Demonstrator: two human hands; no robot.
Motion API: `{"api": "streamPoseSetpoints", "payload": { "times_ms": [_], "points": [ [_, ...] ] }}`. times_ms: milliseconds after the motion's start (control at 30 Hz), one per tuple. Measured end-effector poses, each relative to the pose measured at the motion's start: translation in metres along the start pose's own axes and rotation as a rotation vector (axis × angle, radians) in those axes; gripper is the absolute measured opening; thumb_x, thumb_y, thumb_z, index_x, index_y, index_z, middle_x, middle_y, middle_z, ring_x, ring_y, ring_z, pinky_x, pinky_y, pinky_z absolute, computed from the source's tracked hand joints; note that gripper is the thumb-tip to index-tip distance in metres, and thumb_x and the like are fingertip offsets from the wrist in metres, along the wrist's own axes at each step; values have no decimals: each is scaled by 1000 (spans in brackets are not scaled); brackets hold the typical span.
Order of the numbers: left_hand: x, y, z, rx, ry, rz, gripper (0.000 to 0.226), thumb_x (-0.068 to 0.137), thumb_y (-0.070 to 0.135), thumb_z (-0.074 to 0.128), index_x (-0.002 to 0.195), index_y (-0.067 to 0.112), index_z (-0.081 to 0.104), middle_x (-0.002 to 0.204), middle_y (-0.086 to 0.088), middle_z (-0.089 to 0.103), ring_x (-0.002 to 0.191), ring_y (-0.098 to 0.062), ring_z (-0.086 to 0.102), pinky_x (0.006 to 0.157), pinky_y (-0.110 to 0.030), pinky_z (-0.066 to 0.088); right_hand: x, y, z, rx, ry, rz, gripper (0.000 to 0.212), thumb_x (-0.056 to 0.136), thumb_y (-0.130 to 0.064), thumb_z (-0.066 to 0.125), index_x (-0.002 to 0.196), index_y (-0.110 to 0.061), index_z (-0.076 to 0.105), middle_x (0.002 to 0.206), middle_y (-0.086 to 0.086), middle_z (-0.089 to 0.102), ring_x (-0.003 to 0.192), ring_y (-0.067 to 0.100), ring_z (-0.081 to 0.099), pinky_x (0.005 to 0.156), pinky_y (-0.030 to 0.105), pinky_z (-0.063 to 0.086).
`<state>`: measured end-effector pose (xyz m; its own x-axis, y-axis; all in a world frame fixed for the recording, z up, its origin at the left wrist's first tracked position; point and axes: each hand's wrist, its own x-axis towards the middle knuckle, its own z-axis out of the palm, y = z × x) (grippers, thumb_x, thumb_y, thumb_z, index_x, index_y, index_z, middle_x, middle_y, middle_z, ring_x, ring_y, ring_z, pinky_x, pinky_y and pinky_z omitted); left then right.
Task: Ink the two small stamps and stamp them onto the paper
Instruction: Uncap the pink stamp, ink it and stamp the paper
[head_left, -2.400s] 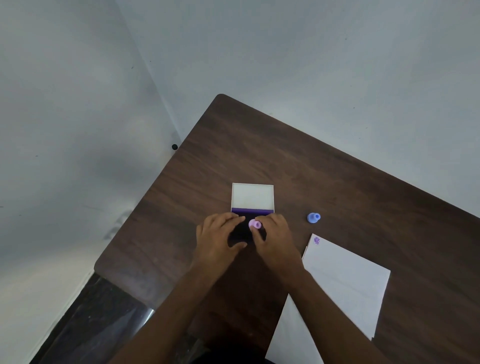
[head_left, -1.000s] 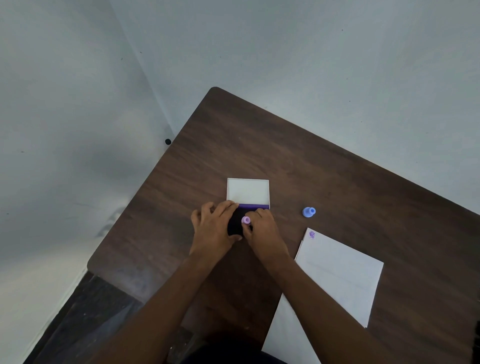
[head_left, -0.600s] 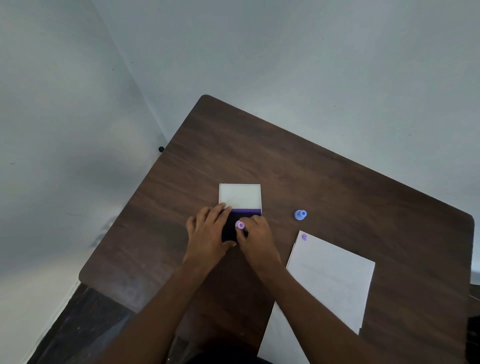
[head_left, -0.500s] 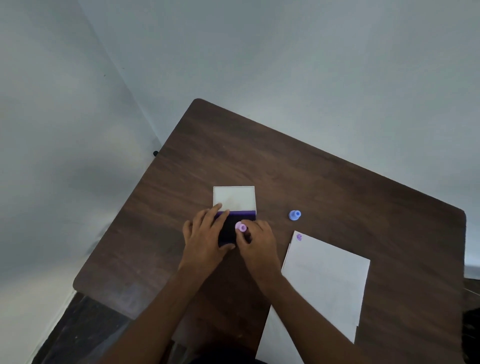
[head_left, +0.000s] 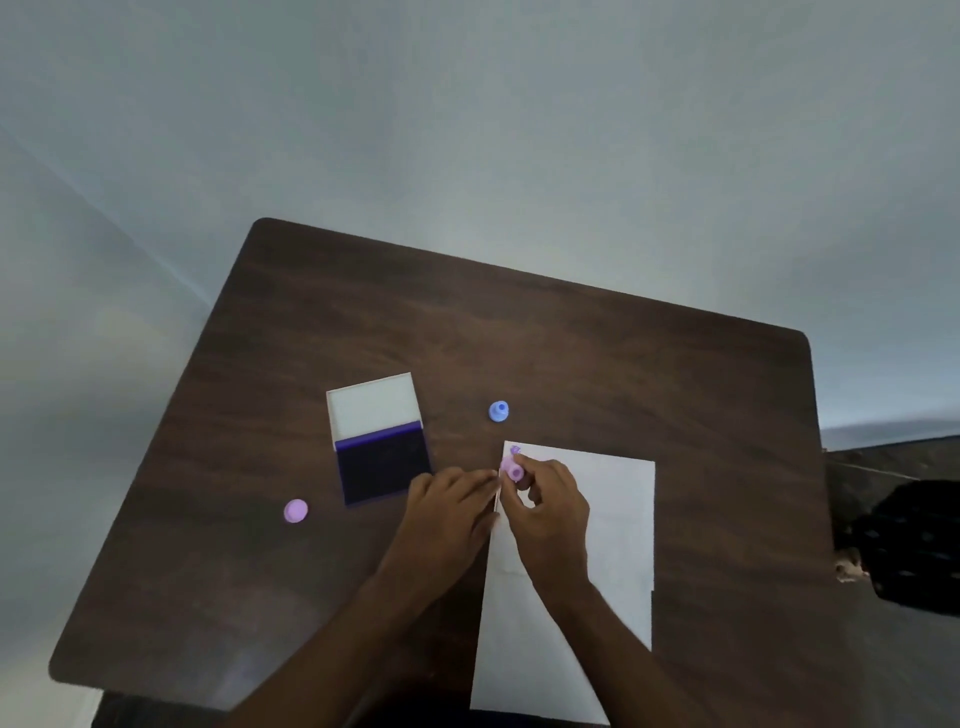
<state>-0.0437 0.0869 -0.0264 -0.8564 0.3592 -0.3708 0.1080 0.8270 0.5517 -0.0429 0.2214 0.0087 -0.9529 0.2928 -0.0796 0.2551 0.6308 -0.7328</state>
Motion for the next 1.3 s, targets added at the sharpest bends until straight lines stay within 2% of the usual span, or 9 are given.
{"api": "streamPoseSetpoints", "payload": {
  "times_ms": [133, 267, 333, 400, 500, 667, 800, 1067, 1300],
  "points": [
    [14, 14, 5, 170, 59, 110, 58, 94, 51, 44, 144, 23, 41, 147, 0, 47, 130, -24, 47, 112, -44, 26, 10, 15, -6, 6, 56, 33, 20, 80, -20, 75, 93, -6, 68, 88, 8, 70, 73, 10, 55, 65, 10, 42],
    [18, 20, 8, 306, 33, 142, 64, 93, 59, 34, 149, 28, 28, 151, 3, 42, 130, -22, 45, 111, -46, 27, 19, 28, -5, 25, 93, 120, 24, 82, -25, 72, 98, -8, 67, 95, 7, 70, 79, 15, 60, 70, 28, 54],
    [19, 21, 7, 327, 26, 147, 63, 91, 59, 41, 145, 27, 37, 144, 2, 50, 122, -23, 53, 106, -48, 36, 22, 33, -1, 27, 92, 150, 27, 83, -28, 71, 101, -9, 67, 99, 6, 70, 81, 14, 61, 73, 27, 54],
    [19, 19, 7, 339, 71, 174, 60, 84, 57, 55, 133, 23, 53, 128, 0, 64, 104, -24, 65, 92, -48, 49, 25, 36, 2, 28, 89, 176, 29, 83, -31, 70, 103, -10, 66, 103, 6, 70, 84, 14, 62, 76, 27, 55],
    [21, 14, 12, 399, 105, 213, 57, 79, 56, 64, 124, 22, 61, 117, 0, 70, 92, -22, 69, 82, -43, 54, 25, 42, 8, 25, 76, 192, 31, 83, -30, 70, 105, -8, 65, 106, 8, 69, 88, 18, 63, 80, 32, 56],
    [21, 15, 13, 450, 95, 205, 57, 74, 58, 68, 120, 24, 63, 113, 2, 71, 90, -20, 69, 80, -43, 55, 24, 49, 14, 22, 32, 197, 32, 85, -29, 68, 108, -7, 64, 110, 9, 68, 93, 19, 63, 84, 31, 55],
    [19, 18, 13, 442, 97, 195, 60, 74, 56, 70, 124, 23, 62, 117, 0, 70, 94, -22, 68, 82, -45, 54, 26, 54, 17, 14, 22, 217, 34, 84, -29, 69, 110, -7, 62, 112, 11, 67, 96, 21, 61, 84, 23, 46],
    [18, 19, 18, 413, 13, 106, 64, 91, 60, 41, 145, 27, 37, 144, 2, 50, 123, -24, 52, 107, -46, 35, 25, 57, 21, -2, 39, 185, 34, 83, -25, 71, 107, -4, 63, 109, 14, 68, 93, 24, 63, 82, 22, 44],
    [17, 21, 17, 407, -27, 73, 65, 94, 61, 32, 150, 29, 24, 154, 4, 36, 133, -21, 39, 113, -43, 22, 26, 58, 21, 1, 6, 203, 34, 84, -26, 68, 110, -4, 62, 113, 14, 67, 97, 24, 61, 86, 28, 48]
  ]
}}
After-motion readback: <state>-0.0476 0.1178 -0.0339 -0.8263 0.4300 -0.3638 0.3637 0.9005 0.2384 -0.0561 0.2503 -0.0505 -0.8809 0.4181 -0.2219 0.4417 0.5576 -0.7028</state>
